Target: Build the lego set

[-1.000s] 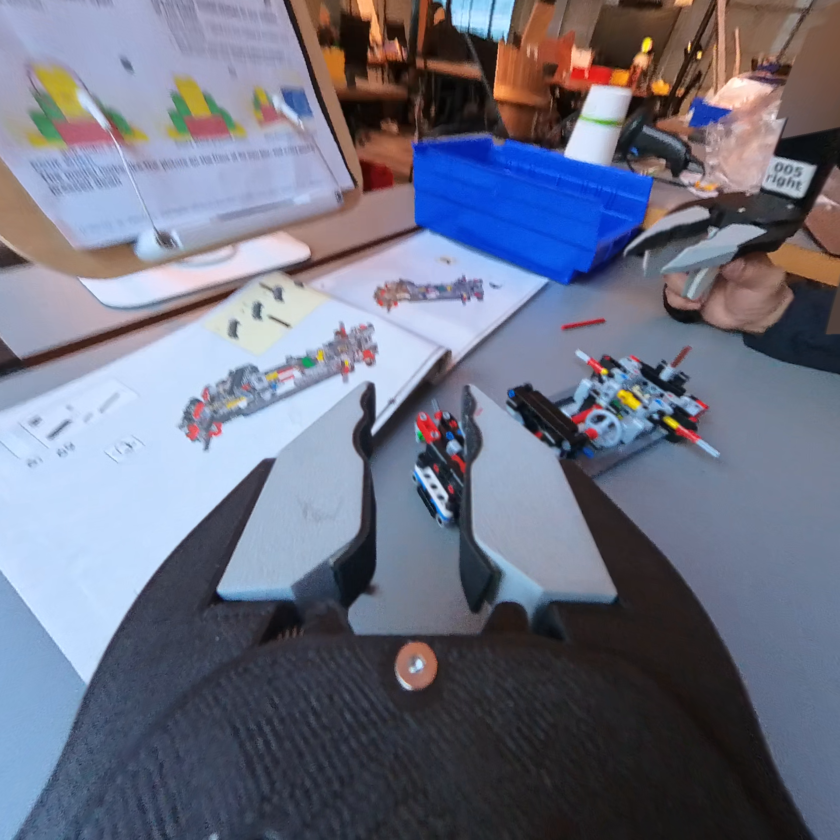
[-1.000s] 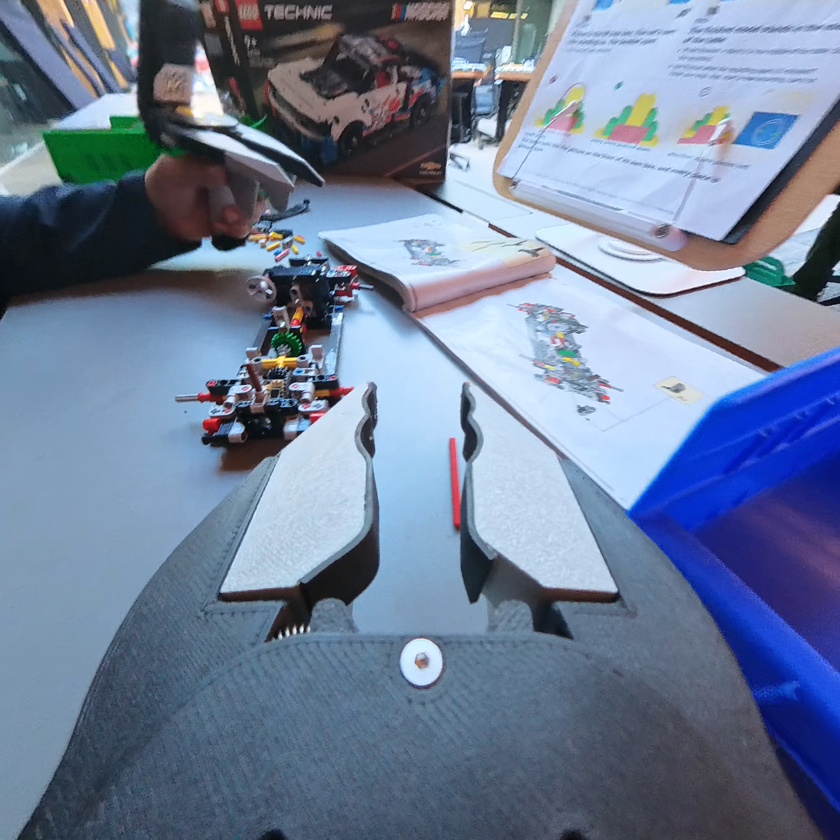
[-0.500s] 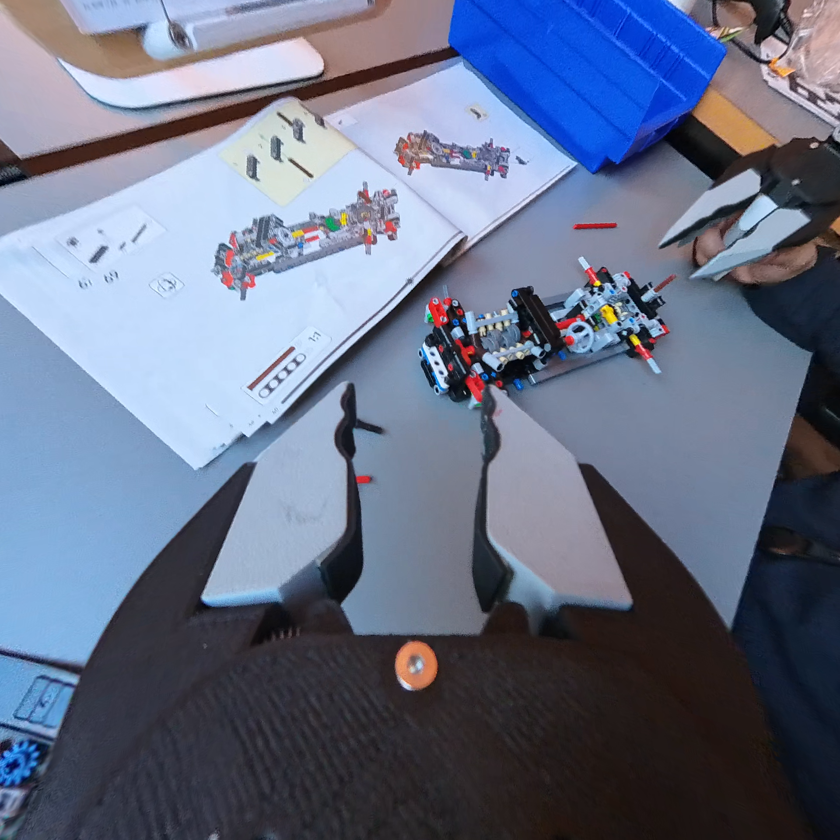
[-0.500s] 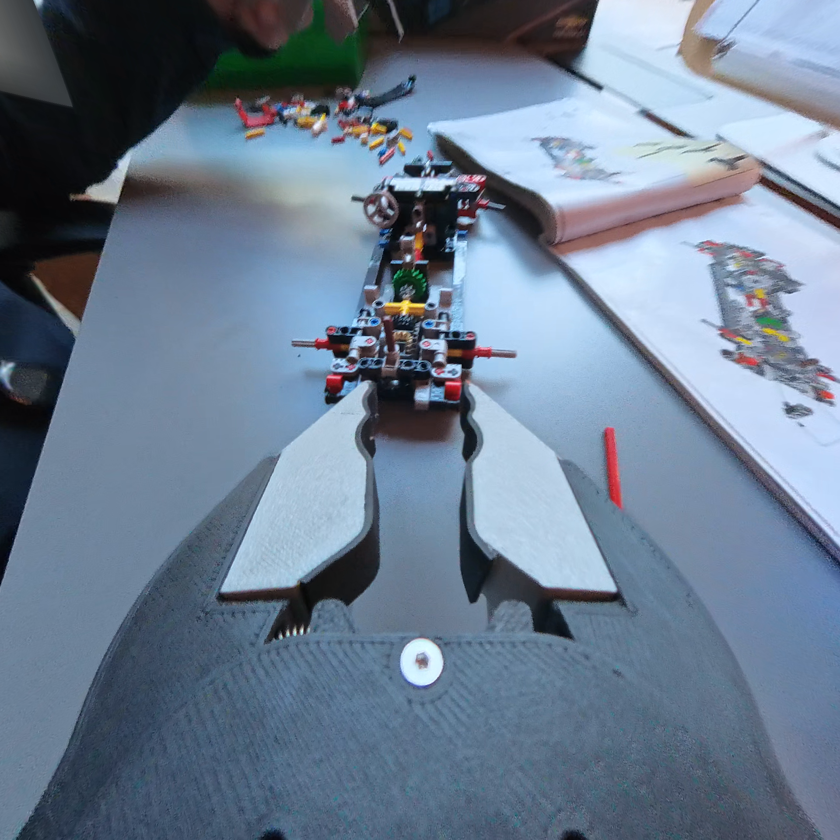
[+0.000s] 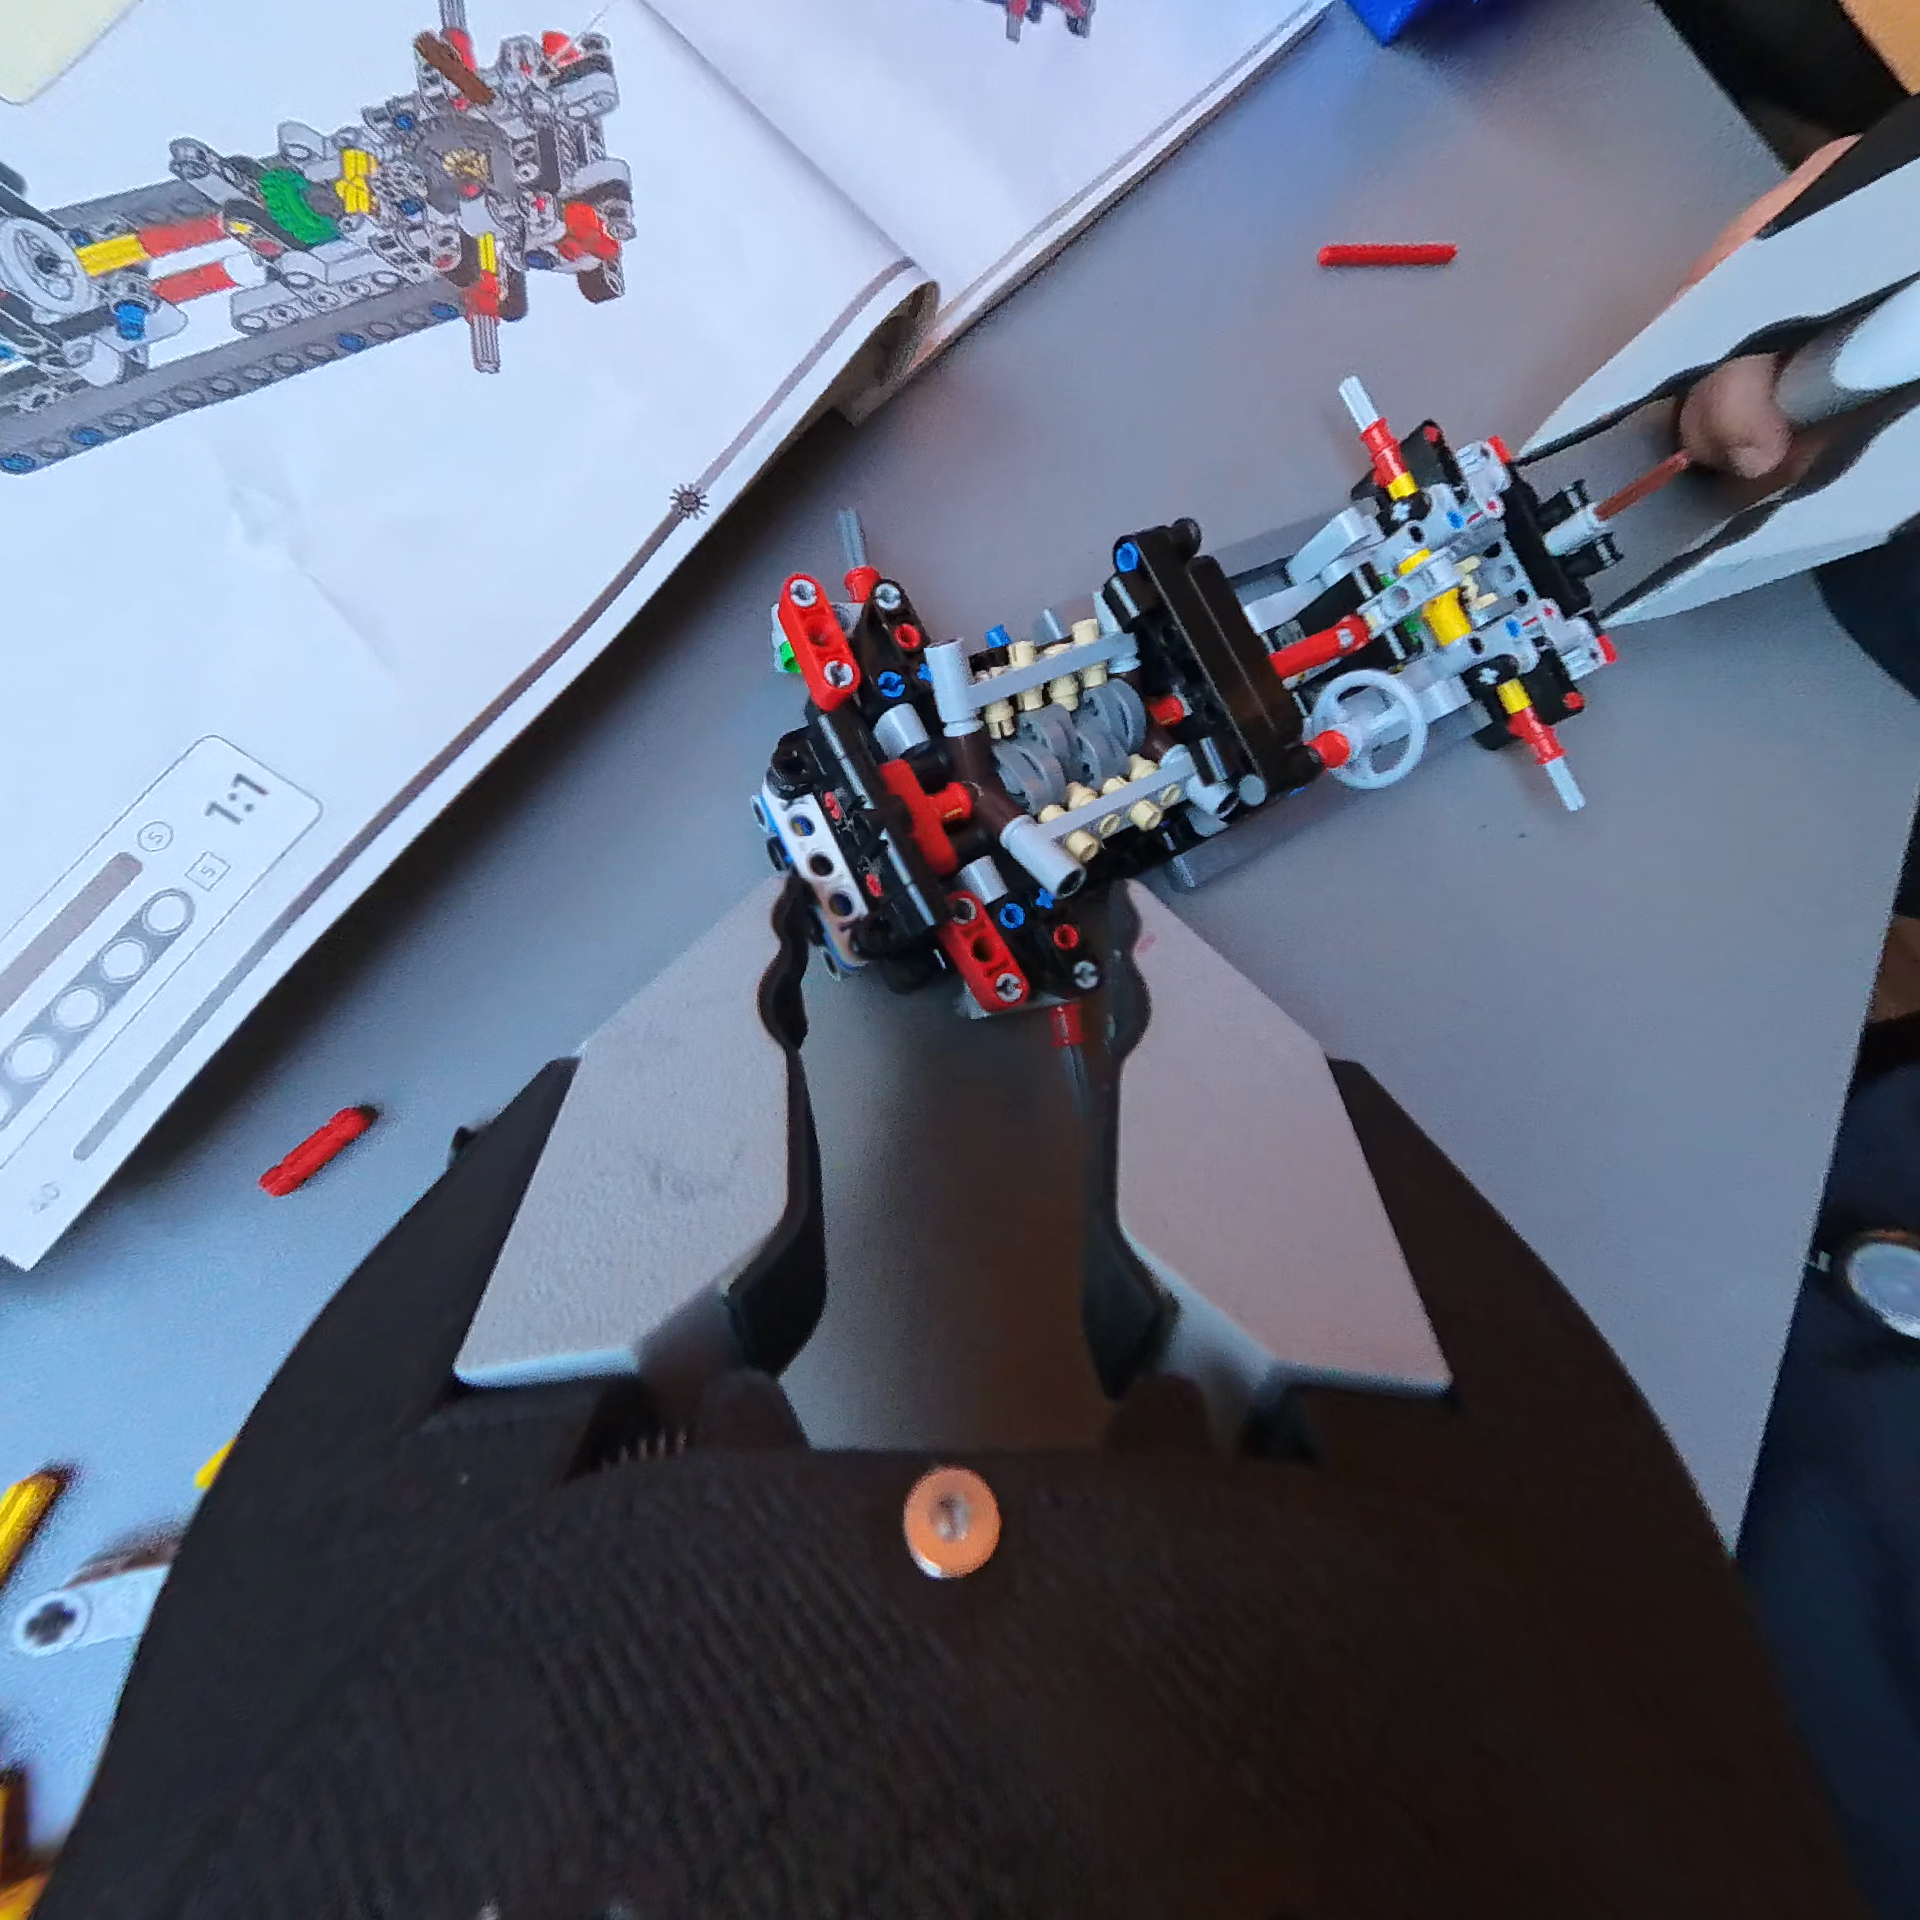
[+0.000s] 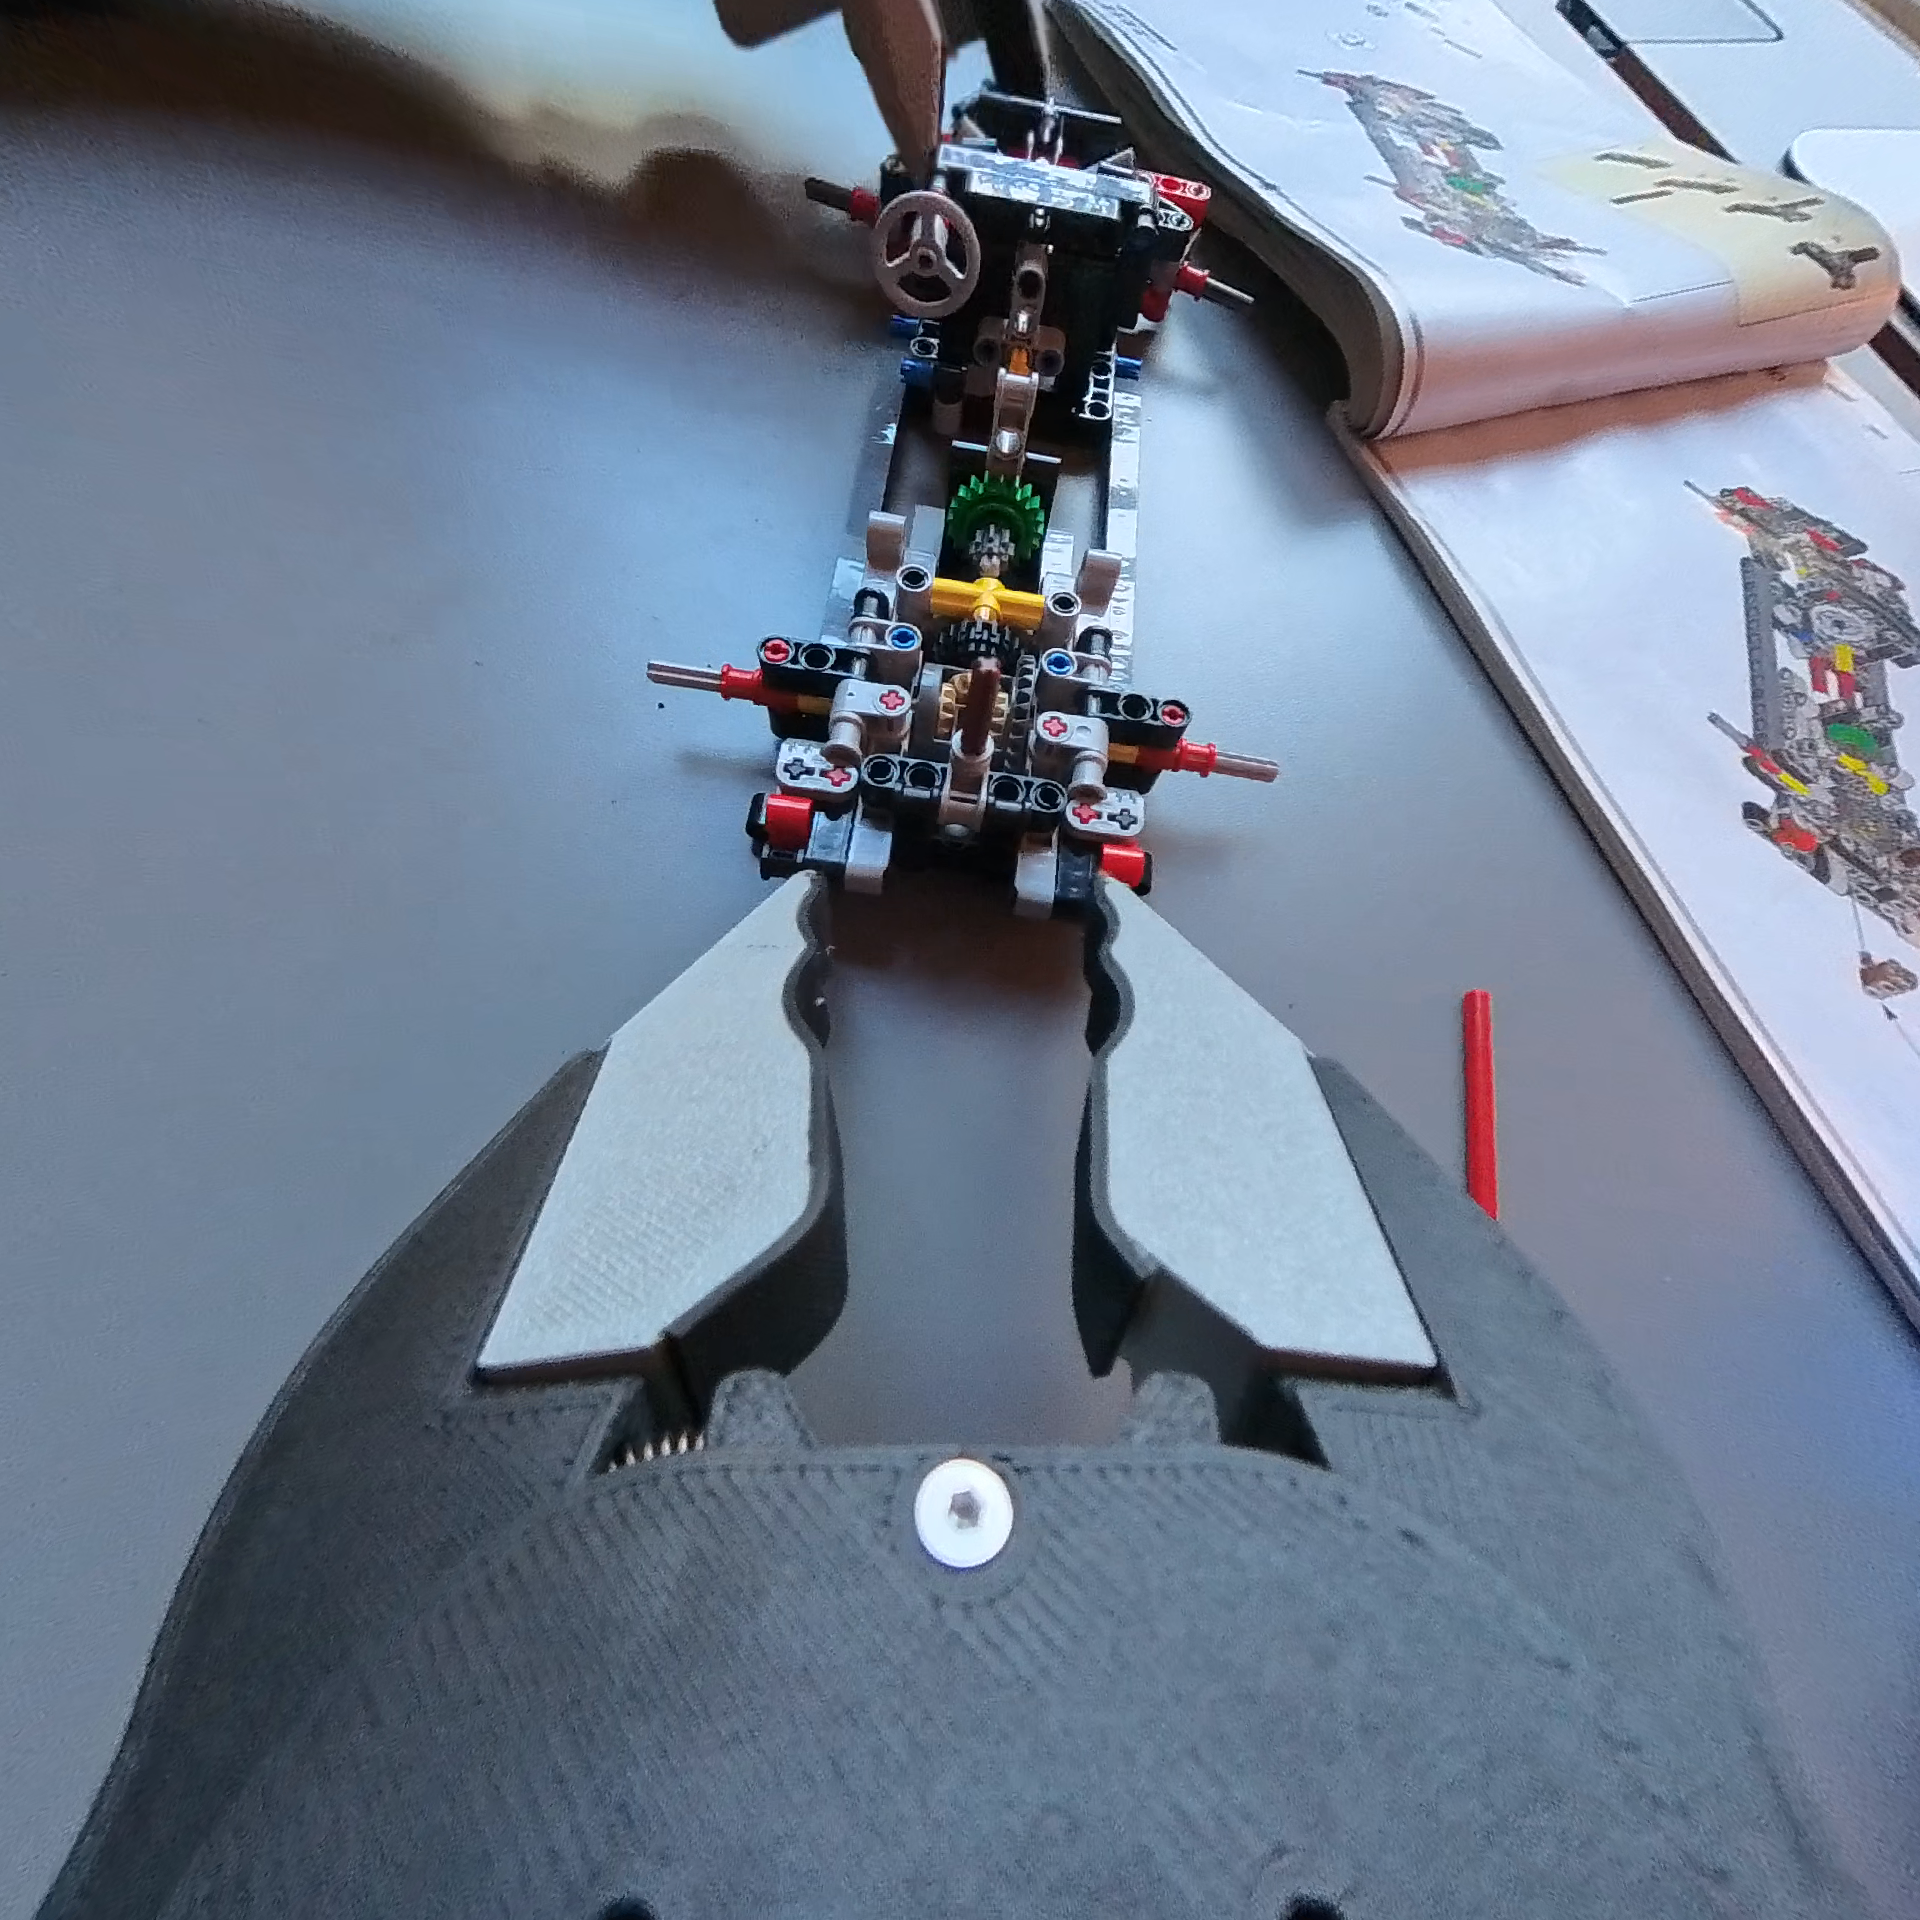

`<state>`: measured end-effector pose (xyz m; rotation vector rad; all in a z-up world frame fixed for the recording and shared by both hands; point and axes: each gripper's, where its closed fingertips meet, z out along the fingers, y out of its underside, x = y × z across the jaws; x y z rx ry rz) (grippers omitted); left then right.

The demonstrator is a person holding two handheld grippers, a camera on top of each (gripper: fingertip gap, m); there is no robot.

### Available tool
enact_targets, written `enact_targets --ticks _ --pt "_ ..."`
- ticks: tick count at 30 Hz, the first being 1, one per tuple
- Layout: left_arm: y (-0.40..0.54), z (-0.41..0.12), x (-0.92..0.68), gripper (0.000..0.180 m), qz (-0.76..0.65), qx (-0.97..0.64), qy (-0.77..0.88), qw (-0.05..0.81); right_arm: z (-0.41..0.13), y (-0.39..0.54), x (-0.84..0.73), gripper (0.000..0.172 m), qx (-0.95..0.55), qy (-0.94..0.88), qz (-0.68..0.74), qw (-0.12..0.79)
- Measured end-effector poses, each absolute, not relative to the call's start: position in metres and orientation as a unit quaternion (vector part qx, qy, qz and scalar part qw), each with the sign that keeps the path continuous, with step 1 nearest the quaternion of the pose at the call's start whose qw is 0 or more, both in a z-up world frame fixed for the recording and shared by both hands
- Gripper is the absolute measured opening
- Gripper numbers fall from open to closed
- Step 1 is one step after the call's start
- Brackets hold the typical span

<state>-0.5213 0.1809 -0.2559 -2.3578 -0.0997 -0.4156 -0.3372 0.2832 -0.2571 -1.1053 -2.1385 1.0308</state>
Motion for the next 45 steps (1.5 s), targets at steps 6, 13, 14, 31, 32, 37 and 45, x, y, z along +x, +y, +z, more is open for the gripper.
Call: enact_targets --ticks 6,13,14,31,32,37,45 --pt "0.176 -0.257 -0.512 0.055 -0.158 -0.921 -0.042 0.355 -0.257 0.277 -0.330 0.048 -0.388 -0.798 0.392 0.241" --pt "0.152 -0.252 -0.461 0.053 -0.207 -0.915 -0.003 0.346 -0.235 0.283 -0.311 0.047 -0.369 -0.770 0.472 0.221" --pt "0.149 -0.249 -0.457 0.051 -0.206 -0.912 0.003 0.354 -0.231 0.288 -0.307 0.047 -0.372 -0.760 0.487 0.217" --pt "0.127 -0.184 -0.536 0.031 -0.039 -0.753 -0.099 0.649 -0.192 0.367 -0.316 0.035 -0.434 -0.631 0.555 0.324" --pt "0.127 -0.182 -0.537 0.031 -0.045 -0.749 -0.101 0.654 -0.191 0.370 -0.316 0.035 -0.436 -0.626 0.556 0.331" --pt "0.129 -0.179 -0.533 0.023 -0.026 -0.747 -0.067 0.661 -0.188 0.384 -0.319 0.032 -0.446 -0.612 0.550 0.353" --pt "0.138 -0.184 -0.526 0.015 0.008 -0.764 -0.013 0.645 -0.190 0.397 -0.330 0.030 -0.452 -0.614 0.537 0.362"
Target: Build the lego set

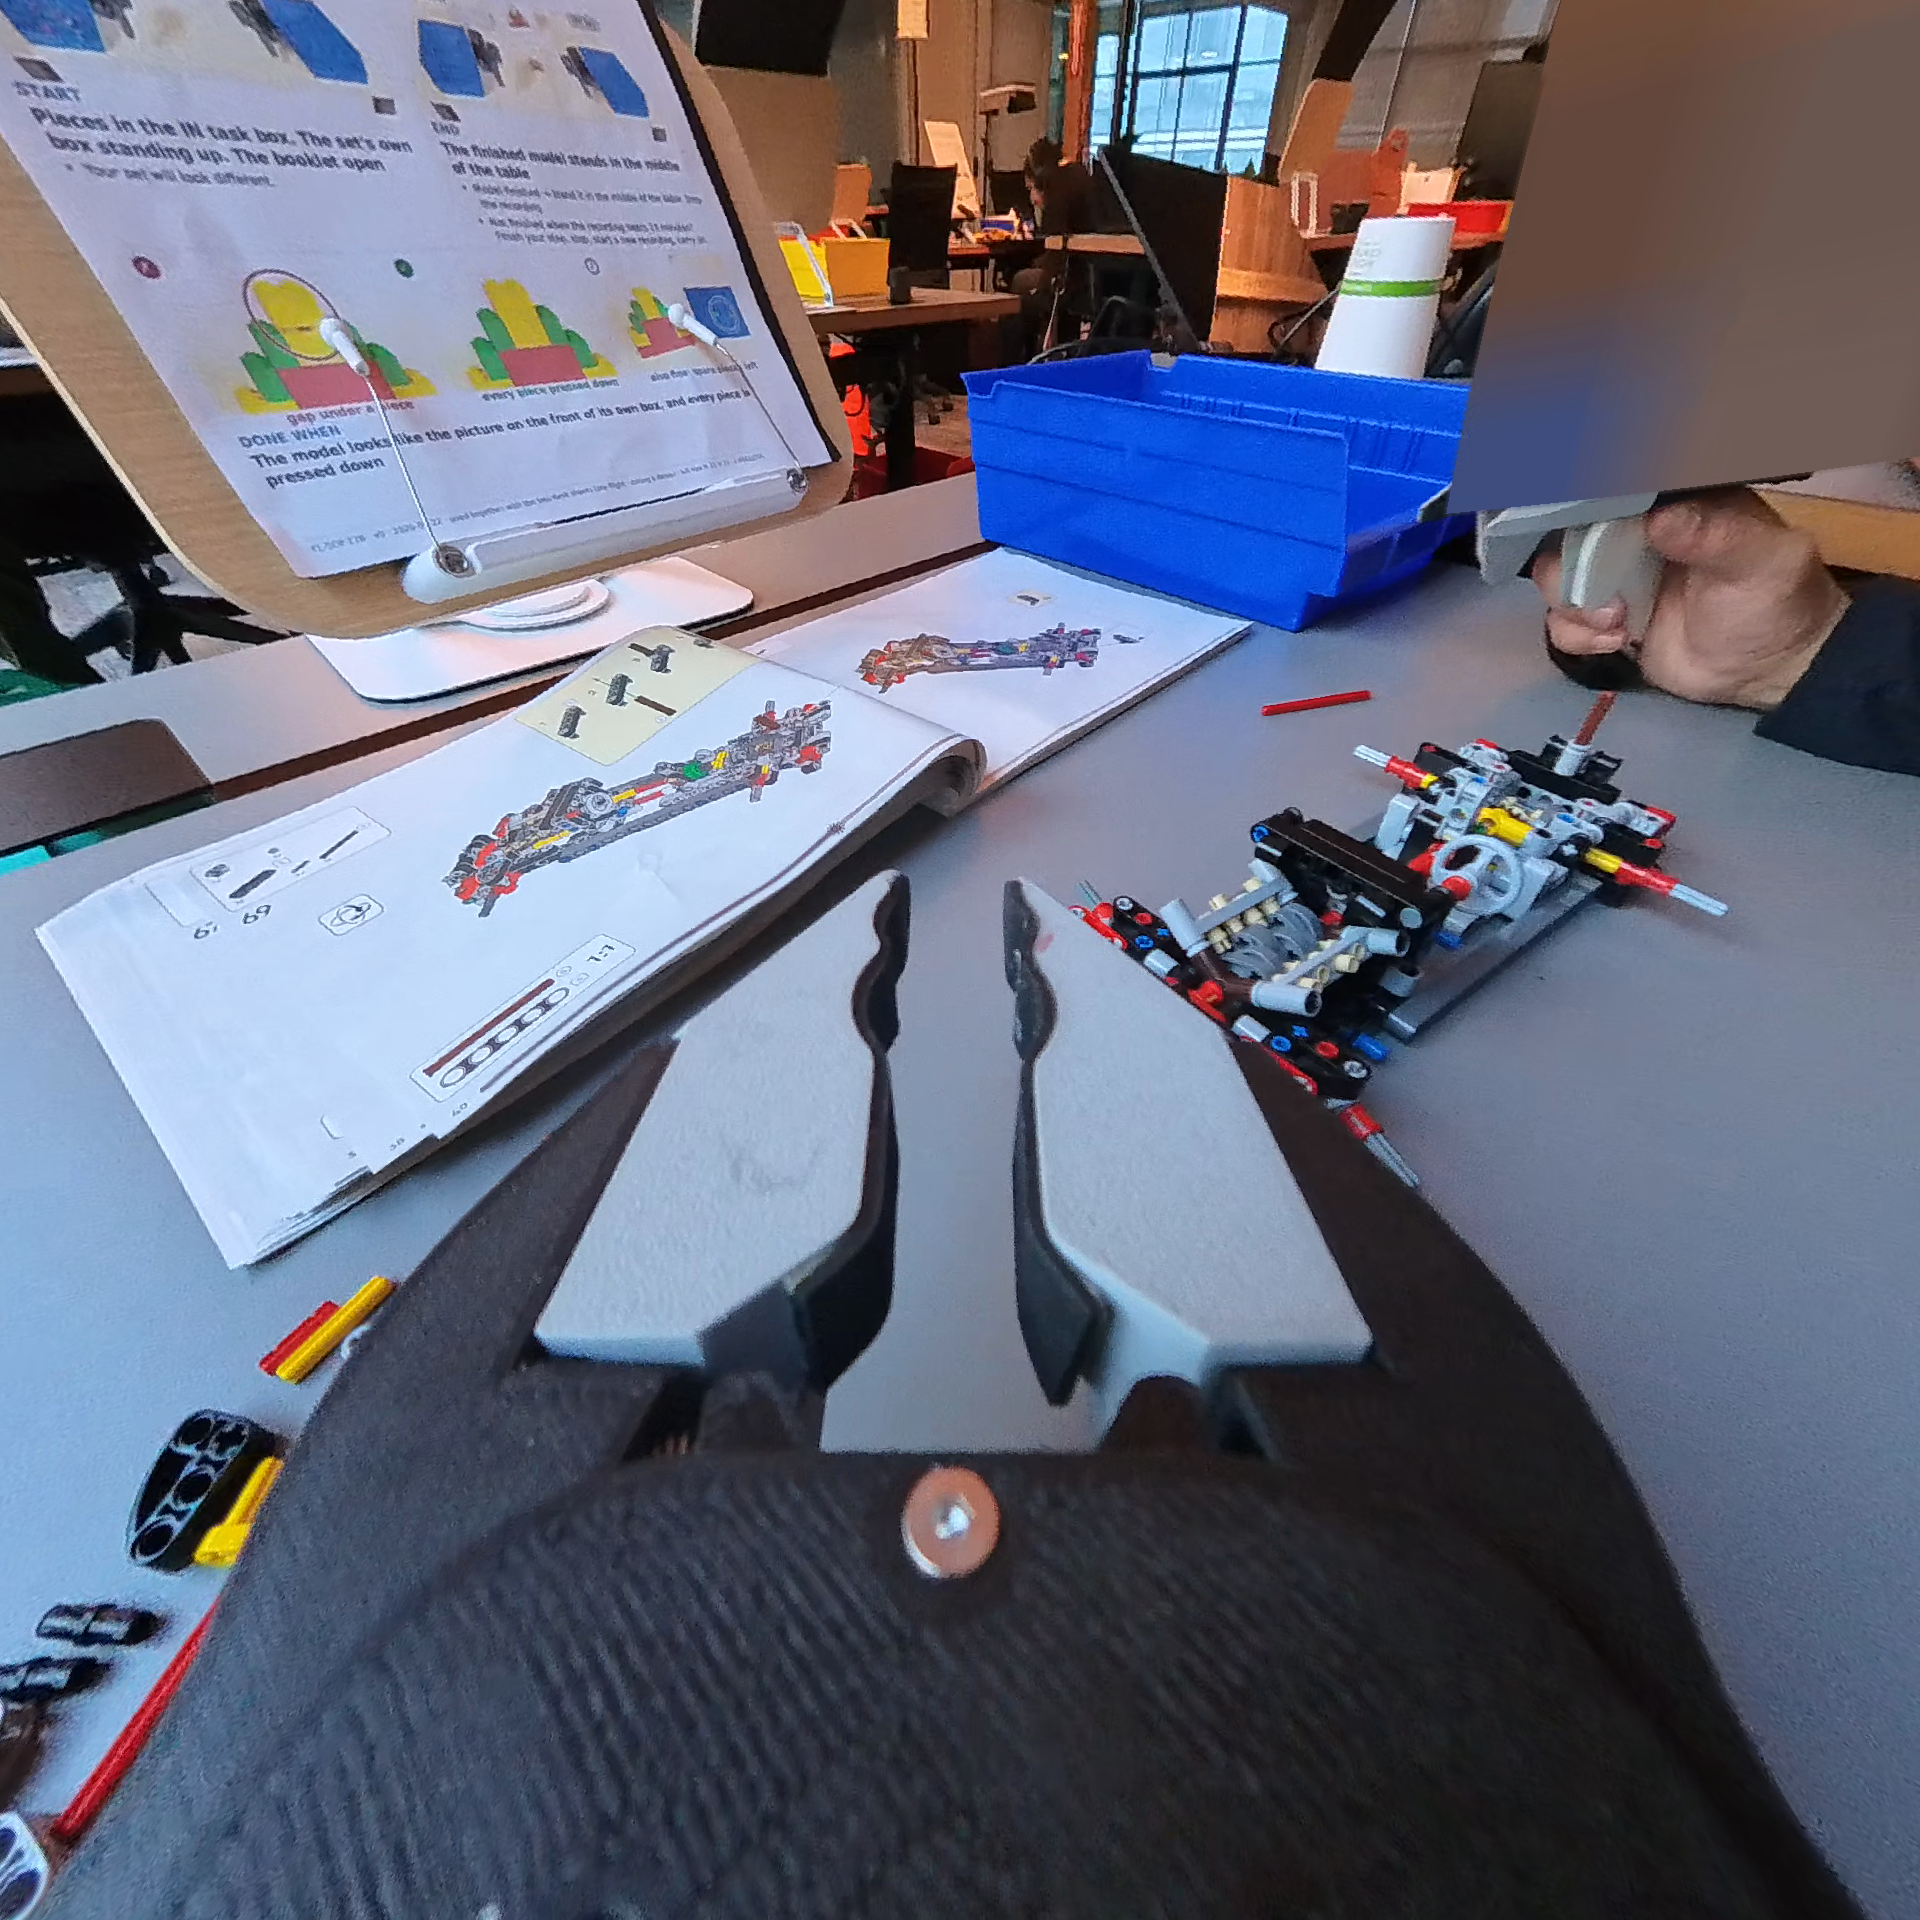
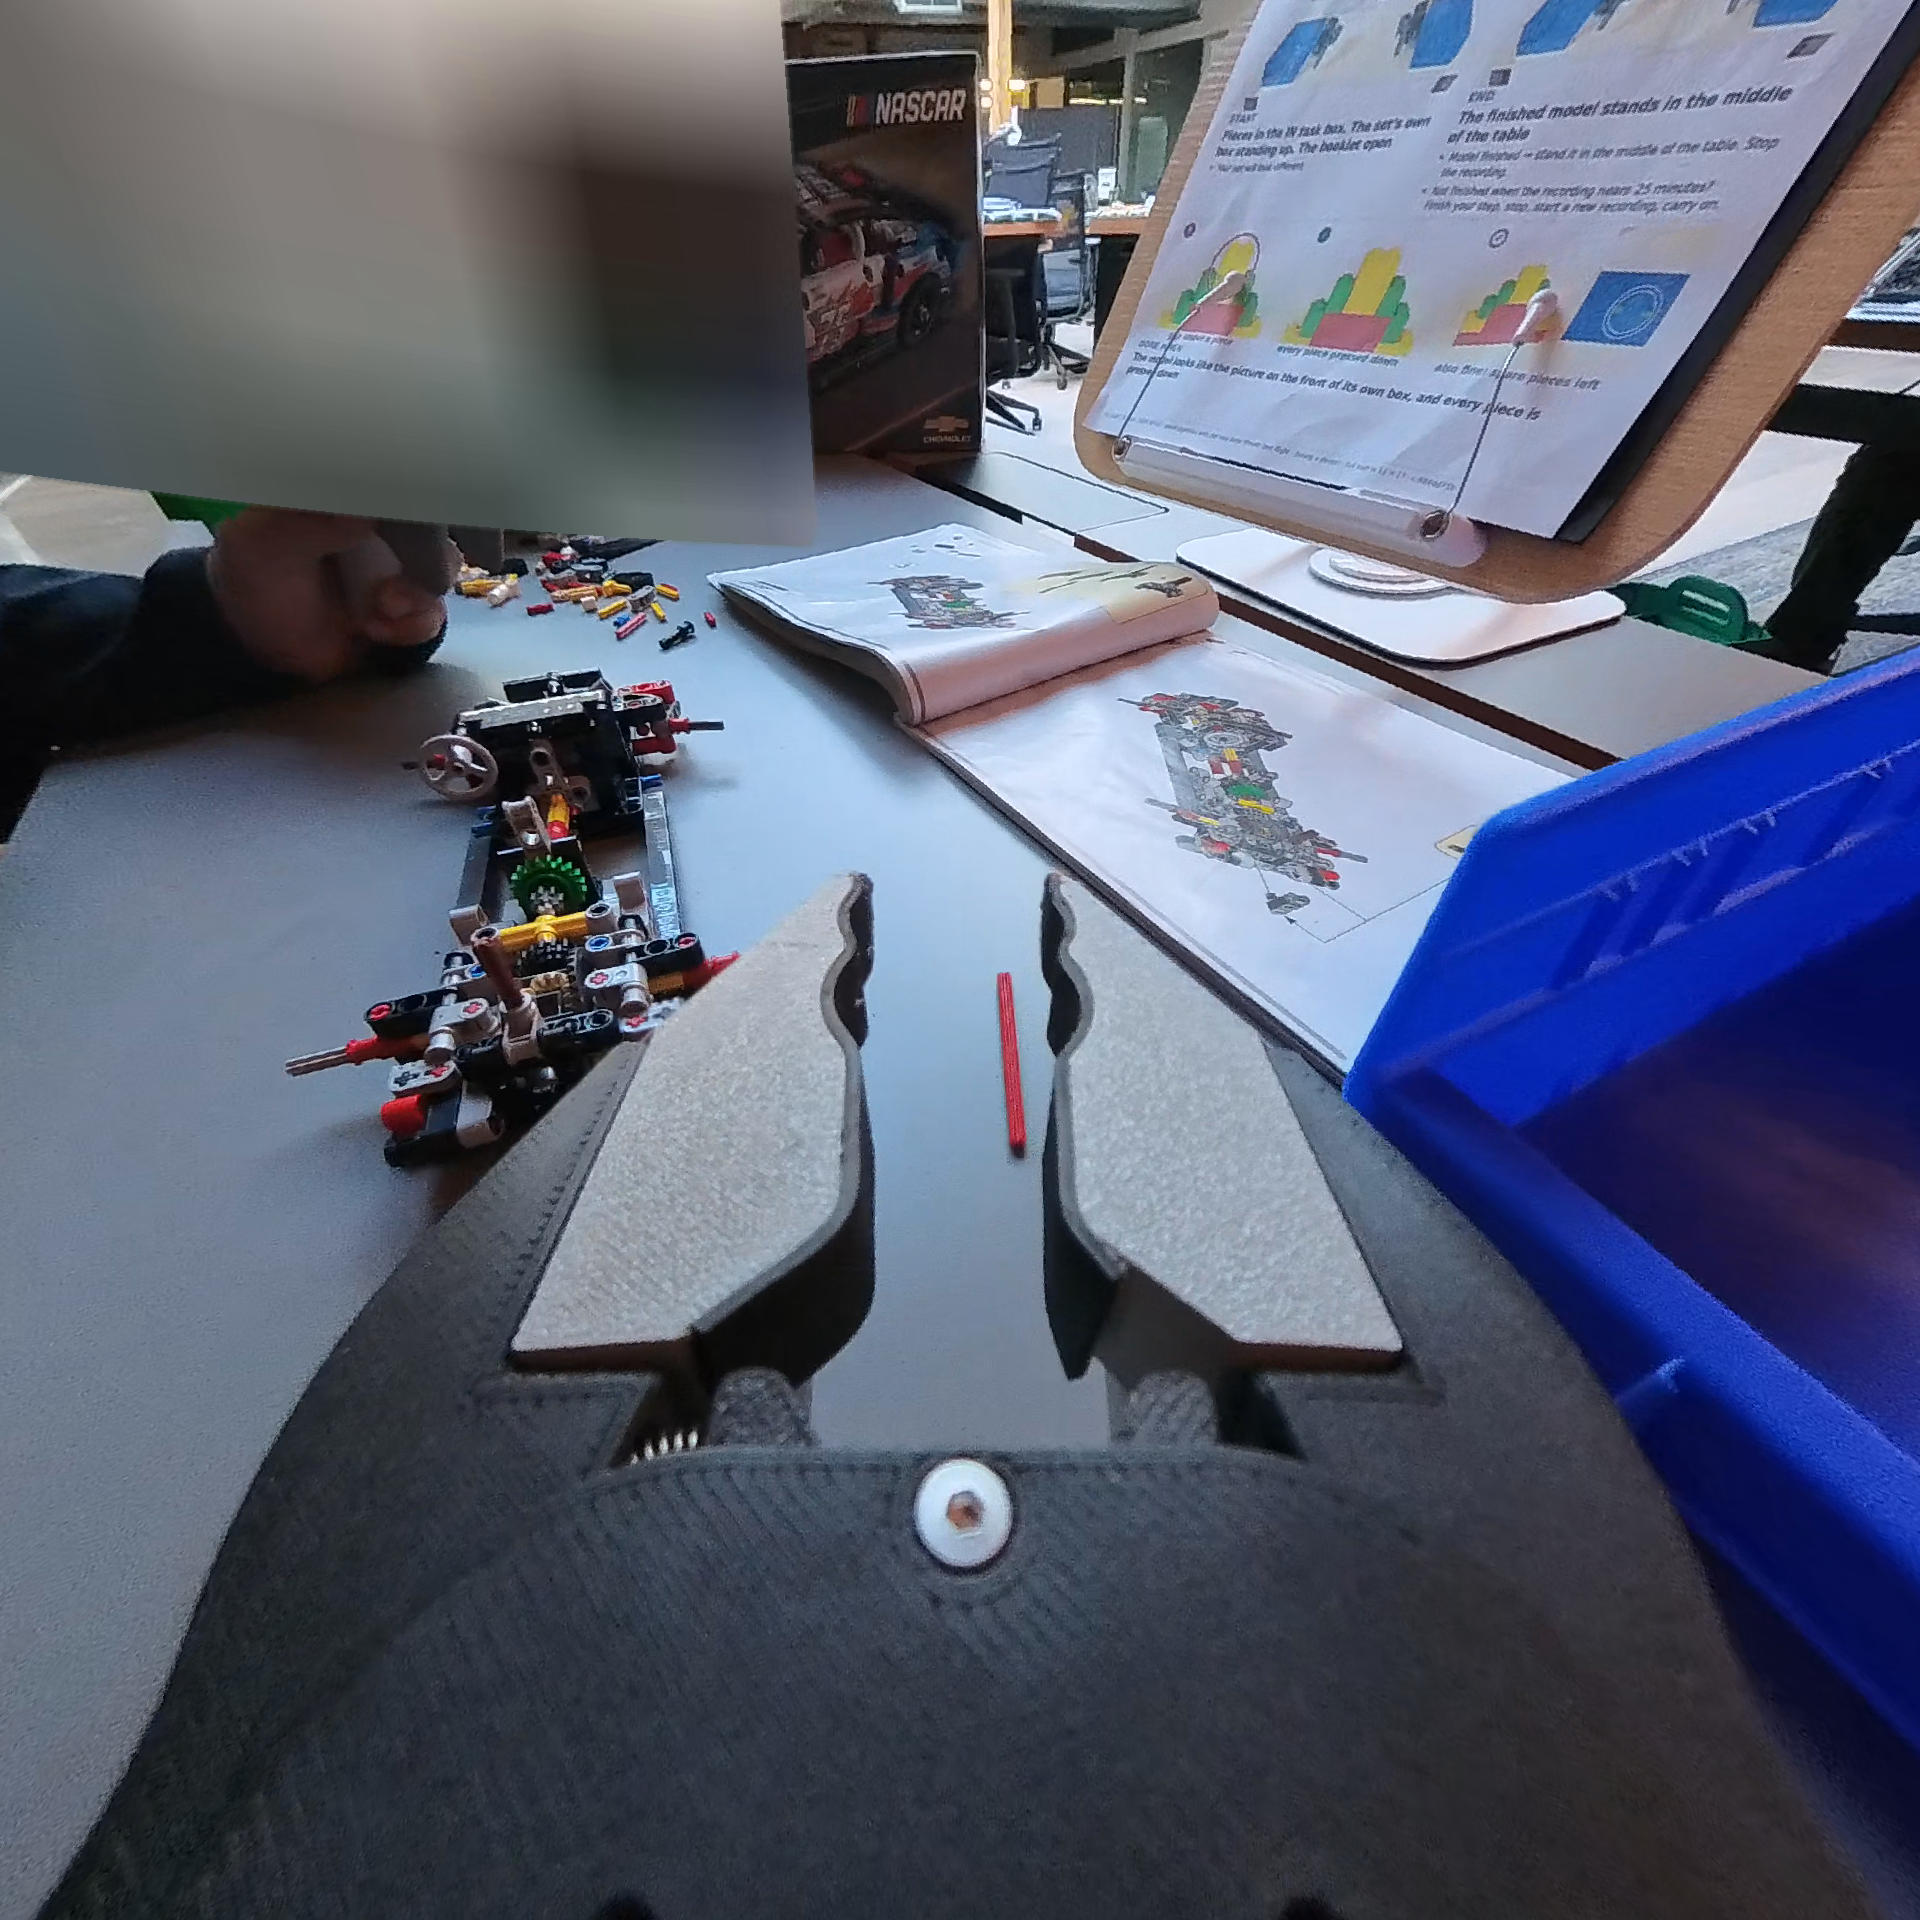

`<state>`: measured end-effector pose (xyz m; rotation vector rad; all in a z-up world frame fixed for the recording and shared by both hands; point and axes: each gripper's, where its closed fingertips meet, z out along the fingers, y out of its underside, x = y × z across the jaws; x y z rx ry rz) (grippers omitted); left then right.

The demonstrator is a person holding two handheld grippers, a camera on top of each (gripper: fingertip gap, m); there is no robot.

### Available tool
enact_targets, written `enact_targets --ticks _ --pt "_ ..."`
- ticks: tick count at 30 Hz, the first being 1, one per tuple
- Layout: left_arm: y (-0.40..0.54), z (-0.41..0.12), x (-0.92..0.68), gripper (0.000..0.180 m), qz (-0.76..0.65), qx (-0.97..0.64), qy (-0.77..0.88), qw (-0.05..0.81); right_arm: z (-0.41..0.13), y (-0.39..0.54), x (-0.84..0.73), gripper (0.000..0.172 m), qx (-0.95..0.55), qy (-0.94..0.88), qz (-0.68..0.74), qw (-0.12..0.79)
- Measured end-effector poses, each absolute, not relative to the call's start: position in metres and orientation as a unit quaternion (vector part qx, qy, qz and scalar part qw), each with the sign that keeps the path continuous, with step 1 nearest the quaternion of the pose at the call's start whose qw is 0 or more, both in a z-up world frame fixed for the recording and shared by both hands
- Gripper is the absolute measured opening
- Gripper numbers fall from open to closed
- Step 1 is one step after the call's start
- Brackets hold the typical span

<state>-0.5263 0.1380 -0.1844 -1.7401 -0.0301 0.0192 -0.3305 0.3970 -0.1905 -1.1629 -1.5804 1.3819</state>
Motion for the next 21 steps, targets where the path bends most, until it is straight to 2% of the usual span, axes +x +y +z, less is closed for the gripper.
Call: enact_targets --ticks 5,15,21 --pt "0.136 -0.180 -0.527 0.016 0.017 -0.755 -0.015 0.655 -0.190 0.402 -0.332 0.028 -0.452 -0.612 0.533 0.371" --pt "0.153 -0.185 -0.428 0.021 0.100 -0.767 0.127 0.621 -0.188 0.419 -0.333 0.029 -0.476 -0.590 0.512 0.404" --pt "0.136 -0.194 -0.419 0.030 0.032 -0.781 0.082 0.618 -0.187 0.429 -0.332 0.030 -0.493 -0.570 0.509 0.415"
